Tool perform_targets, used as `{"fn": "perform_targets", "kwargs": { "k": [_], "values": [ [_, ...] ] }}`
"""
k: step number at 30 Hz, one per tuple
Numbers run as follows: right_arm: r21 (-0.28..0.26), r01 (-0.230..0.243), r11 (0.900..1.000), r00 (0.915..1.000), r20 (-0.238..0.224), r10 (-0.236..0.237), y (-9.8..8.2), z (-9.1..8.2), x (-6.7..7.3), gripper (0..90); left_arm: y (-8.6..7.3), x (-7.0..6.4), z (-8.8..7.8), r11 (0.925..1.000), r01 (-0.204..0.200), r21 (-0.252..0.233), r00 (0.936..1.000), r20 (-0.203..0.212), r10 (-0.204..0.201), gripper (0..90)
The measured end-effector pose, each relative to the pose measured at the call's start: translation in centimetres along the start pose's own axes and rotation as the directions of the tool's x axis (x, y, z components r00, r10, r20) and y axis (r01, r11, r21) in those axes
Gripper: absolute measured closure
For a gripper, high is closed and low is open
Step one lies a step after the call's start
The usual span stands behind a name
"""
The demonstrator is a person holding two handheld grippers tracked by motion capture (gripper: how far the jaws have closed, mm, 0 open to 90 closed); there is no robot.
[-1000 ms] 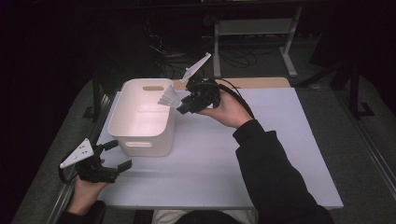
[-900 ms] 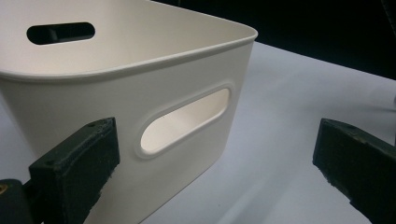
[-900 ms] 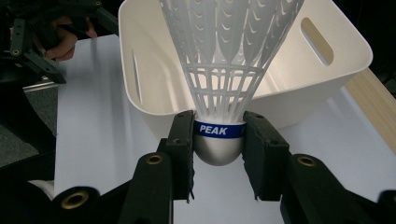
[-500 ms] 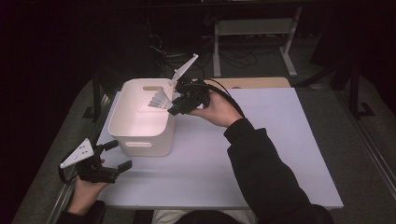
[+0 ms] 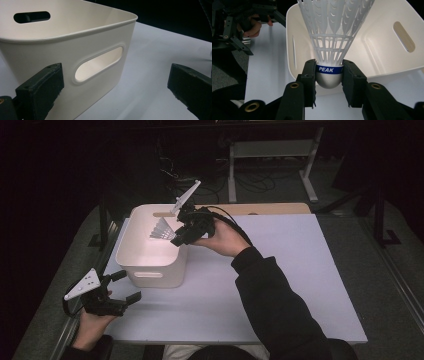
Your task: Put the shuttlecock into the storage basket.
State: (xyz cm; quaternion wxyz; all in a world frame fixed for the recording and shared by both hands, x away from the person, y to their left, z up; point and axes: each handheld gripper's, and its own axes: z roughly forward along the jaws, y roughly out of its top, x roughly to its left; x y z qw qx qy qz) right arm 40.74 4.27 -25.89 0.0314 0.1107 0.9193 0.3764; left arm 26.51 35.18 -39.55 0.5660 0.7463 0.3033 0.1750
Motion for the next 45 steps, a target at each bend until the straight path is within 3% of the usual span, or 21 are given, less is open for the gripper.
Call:
{"fn": "perform_targets", "kwargs": {
  "k": [45],
  "values": [
    [0.064,0.015,0.998,0.9961,-0.088,-0.010,0.0,6.2,0.0,64.2,0.0,0.0,-0.1,1.0000,0.004,-0.002,0.9999,0.011,-0.004,0.3]
  ]
}}
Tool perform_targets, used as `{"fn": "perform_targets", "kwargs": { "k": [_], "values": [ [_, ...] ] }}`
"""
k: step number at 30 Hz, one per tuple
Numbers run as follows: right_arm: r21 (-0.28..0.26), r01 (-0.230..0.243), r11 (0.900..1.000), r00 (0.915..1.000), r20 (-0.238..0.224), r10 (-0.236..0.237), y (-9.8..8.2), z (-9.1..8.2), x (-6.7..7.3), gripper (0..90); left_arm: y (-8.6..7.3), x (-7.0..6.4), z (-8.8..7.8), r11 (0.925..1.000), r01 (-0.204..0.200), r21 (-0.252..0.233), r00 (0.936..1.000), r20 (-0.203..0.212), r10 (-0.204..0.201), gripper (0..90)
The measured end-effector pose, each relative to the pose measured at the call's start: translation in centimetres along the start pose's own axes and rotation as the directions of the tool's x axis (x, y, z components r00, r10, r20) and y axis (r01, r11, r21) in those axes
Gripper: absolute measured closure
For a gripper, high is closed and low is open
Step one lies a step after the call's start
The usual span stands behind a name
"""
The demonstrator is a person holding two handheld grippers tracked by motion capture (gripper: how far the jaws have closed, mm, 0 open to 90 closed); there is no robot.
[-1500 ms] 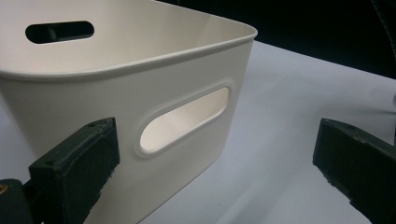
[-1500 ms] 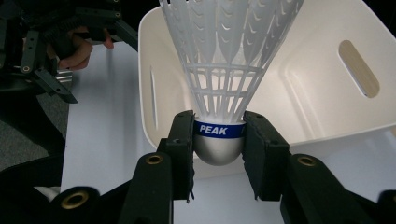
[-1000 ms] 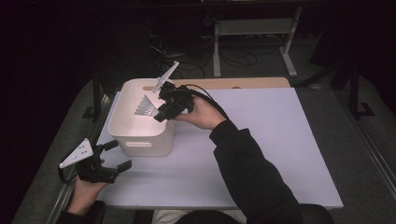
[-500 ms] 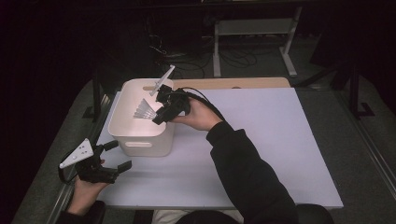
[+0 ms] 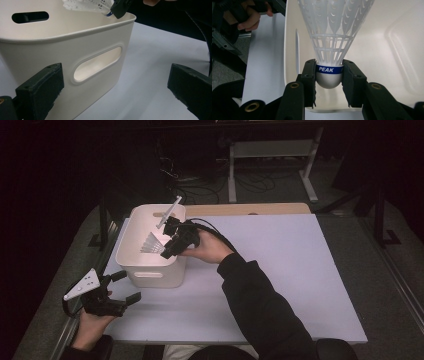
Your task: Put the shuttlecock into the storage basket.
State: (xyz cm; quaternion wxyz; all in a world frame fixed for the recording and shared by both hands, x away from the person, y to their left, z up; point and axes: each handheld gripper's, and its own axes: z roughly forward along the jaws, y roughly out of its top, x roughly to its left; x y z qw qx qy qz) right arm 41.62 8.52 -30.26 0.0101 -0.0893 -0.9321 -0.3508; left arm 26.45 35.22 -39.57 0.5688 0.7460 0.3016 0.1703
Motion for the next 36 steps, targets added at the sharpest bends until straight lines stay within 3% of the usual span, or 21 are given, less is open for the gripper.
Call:
{"fn": "perform_targets", "kwargs": {
  "k": [16,18,26,34,36],
  "values": [
    [0.025,-0.007,1.000,0.9995,-0.032,0.008,-0.3,1.7,-0.2,63.1,0.0,0.0,0.0,1.0000,-0.003,-0.003,1.0000,-0.001,0.003,0.4],
    [0.024,-0.020,1.000,0.9987,-0.045,0.021,-0.3,1.7,-0.3,53.6,0.0,0.0,0.0,1.0000,-0.002,-0.003,1.0000,-0.002,0.002,0.4],
    [0.016,-0.057,0.998,0.9974,-0.042,0.058,-0.5,1.4,-0.8,46.3,0.0,0.0,-0.1,1.0000,-0.004,-0.006,1.0000,-0.003,0.004,0.4],
    [-0.021,-0.079,0.997,0.9969,0.003,0.079,-0.4,0.3,-0.9,31.9,0.0,0.0,-0.1,1.0000,-0.006,-0.003,1.0000,-0.001,0.006,0.3],
    [-0.042,-0.089,0.995,0.9957,0.020,0.090,-0.5,-0.3,-0.9,24.8,0.0,0.0,-0.1,1.0000,-0.004,-0.003,1.0000,-0.001,0.004,0.3]
  ]
}}
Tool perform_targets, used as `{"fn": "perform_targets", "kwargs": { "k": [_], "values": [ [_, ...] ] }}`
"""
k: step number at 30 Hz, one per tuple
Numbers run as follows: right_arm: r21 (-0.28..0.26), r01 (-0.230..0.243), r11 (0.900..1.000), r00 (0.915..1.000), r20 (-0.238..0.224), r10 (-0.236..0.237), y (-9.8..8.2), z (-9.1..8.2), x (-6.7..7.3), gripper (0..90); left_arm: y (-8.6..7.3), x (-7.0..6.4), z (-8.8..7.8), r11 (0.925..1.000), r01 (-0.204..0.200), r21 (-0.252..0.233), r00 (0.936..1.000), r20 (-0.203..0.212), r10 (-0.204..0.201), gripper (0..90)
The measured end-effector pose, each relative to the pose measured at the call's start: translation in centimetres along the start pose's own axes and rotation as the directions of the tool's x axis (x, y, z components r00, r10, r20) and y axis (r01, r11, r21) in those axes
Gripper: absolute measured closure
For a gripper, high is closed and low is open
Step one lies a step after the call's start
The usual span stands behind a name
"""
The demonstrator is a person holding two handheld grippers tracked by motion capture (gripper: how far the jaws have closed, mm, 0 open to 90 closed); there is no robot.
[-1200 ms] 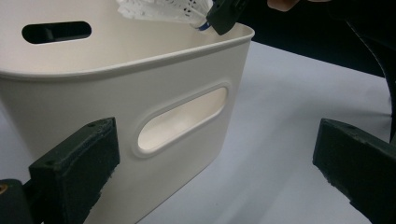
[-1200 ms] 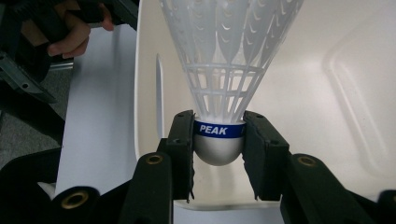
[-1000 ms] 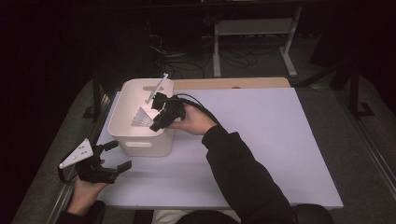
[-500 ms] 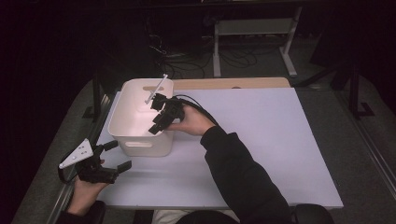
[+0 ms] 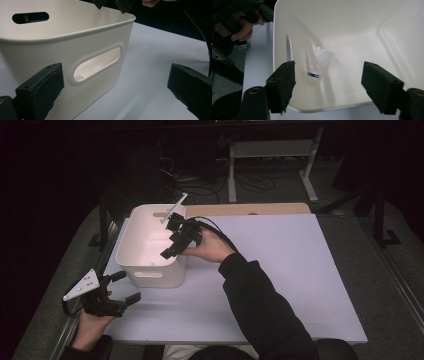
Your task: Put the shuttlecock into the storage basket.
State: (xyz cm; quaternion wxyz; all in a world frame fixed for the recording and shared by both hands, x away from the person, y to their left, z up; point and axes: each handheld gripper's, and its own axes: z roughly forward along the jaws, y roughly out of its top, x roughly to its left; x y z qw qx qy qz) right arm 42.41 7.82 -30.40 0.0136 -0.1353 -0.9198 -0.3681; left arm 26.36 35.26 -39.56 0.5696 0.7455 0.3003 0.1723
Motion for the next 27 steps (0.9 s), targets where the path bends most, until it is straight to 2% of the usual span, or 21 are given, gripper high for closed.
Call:
{"fn": "perform_targets", "kwargs": {
  "k": [7,14,27],
  "values": [
    [-0.029,0.013,0.999,0.9989,0.046,-0.012,-0.2,-1.4,0.2,12.8,0.0,0.0,0.0,1.0000,0.002,0.002,1.0000,0.000,-0.002,0.4],
    [-0.062,0.007,0.998,0.9978,0.067,-0.003,-0.7,-2.5,0.1,1.8,0.0,0.0,0.0,1.0000,0.001,-0.001,1.0000,-0.002,-0.001,0.4],
    [-0.092,0.015,0.996,0.9950,0.100,-0.006,-2.0,-4.3,0.1,0.0,0.0,0.0,0.0,1.0000,0.001,0.001,1.0000,-0.002,-0.001,0.4]
  ]
}}
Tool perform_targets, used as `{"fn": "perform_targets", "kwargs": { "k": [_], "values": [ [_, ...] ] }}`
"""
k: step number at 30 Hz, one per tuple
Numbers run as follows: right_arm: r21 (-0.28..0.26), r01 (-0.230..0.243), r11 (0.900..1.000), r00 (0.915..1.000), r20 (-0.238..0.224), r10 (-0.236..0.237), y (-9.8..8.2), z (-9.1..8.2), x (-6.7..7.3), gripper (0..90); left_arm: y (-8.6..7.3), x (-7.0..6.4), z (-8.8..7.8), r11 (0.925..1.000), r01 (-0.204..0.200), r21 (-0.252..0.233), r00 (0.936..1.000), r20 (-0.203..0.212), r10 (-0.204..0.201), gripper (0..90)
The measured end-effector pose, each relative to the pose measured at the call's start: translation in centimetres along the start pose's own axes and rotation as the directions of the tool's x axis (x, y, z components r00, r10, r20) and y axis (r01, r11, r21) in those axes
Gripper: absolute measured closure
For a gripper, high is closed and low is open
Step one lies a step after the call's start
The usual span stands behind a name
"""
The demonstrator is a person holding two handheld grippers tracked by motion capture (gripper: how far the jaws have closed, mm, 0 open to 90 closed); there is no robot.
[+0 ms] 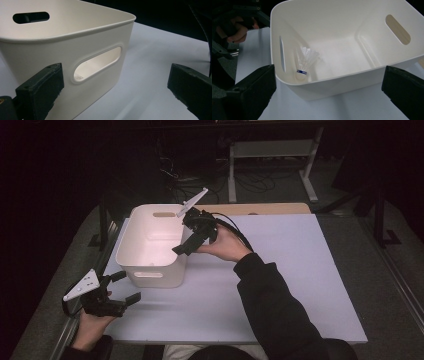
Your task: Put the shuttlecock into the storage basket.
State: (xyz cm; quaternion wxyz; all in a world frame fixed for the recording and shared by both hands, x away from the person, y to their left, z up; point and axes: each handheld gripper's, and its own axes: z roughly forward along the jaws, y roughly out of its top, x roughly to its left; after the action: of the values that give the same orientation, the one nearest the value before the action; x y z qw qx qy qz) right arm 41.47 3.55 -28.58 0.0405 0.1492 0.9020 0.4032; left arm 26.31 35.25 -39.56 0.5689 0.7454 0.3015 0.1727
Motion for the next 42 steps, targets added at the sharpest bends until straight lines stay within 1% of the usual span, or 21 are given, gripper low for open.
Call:
{"fn": "perform_targets", "kwargs": {
  "k": [6,8,11,13,16,19,22,27,37,38,39,42],
  "values": [
    [-0.013,-0.004,1.000,0.9999,0.016,0.005,-0.5,-0.8,-0.1,0.0,0.0,0.0,0.0,1.0000,-0.001,0.001,1.0000,0.001,0.001,0.4],
    [-0.027,-0.018,0.999,0.9996,0.022,0.018,-1.0,-1.5,-0.1,0.0,0.0,0.0,0.0,1.0000,0.000,0.002,1.0000,0.000,0.000,0.4],
    [-0.033,-0.017,0.999,0.9995,0.028,0.018,-1.5,-1.9,-0.2,0.0,0.0,0.0,0.0,1.0000,0.002,0.000,1.0000,0.000,-0.002,0.4],
    [-0.034,-0.016,0.999,0.9993,0.034,0.018,-1.9,-2.2,-0.2,0.0,0.0,0.0,0.0,1.0000,0.002,-0.001,1.0000,0.000,-0.002,0.4],
    [-0.036,-0.028,0.999,0.9986,0.043,0.030,-2.3,-2.5,-0.2,0.0,0.0,0.0,0.0,1.0000,0.001,0.001,1.0000,0.000,-0.001,0.4],
    [-0.028,-0.031,0.999,0.9978,0.058,0.033,-2.6,-2.7,-0.2,0.0,0.0,0.0,0.0,1.0000,0.002,-0.001,1.0000,0.000,-0.002,0.4],
    [-0.035,-0.024,0.999,0.9978,0.061,0.027,-2.9,-2.9,-0.2,0.0,0.0,0.0,0.0,1.0000,0.002,0.000,1.0000,-0.001,-0.002,0.4],
    [-0.043,-0.030,0.999,0.9975,0.063,0.033,-3.3,-3.3,-0.1,0.0,0.0,0.0,0.0,1.0000,0.004,0.000,1.0000,-0.001,-0.004,0.3],
    [-0.067,-0.042,0.997,0.9963,0.071,0.047,-5.0,-4.4,-0.1,0.0,0.0,0.0,0.0,1.0000,0.004,0.000,1.0000,-0.003,-0.004,0.3],
    [-0.068,-0.037,0.997,0.9965,0.073,0.042,-5.2,-4.5,-0.1,0.0,0.0,0.0,0.0,1.0000,0.003,-0.001,1.0000,-0.003,-0.003,0.4],
    [-0.068,-0.043,0.997,0.9960,0.075,0.048,-5.3,-4.6,-0.1,0.0,0.0,0.0,0.0,1.0000,0.003,-0.001,1.0000,-0.004,-0.003,0.4],
    [-0.072,-0.041,0.997,0.9959,0.077,0.046,-5.6,-4.7,-0.1,0.0,0.0,0.0,0.0,1.0000,0.002,-0.001,1.0000,-0.004,-0.002,0.4]
  ]
}}
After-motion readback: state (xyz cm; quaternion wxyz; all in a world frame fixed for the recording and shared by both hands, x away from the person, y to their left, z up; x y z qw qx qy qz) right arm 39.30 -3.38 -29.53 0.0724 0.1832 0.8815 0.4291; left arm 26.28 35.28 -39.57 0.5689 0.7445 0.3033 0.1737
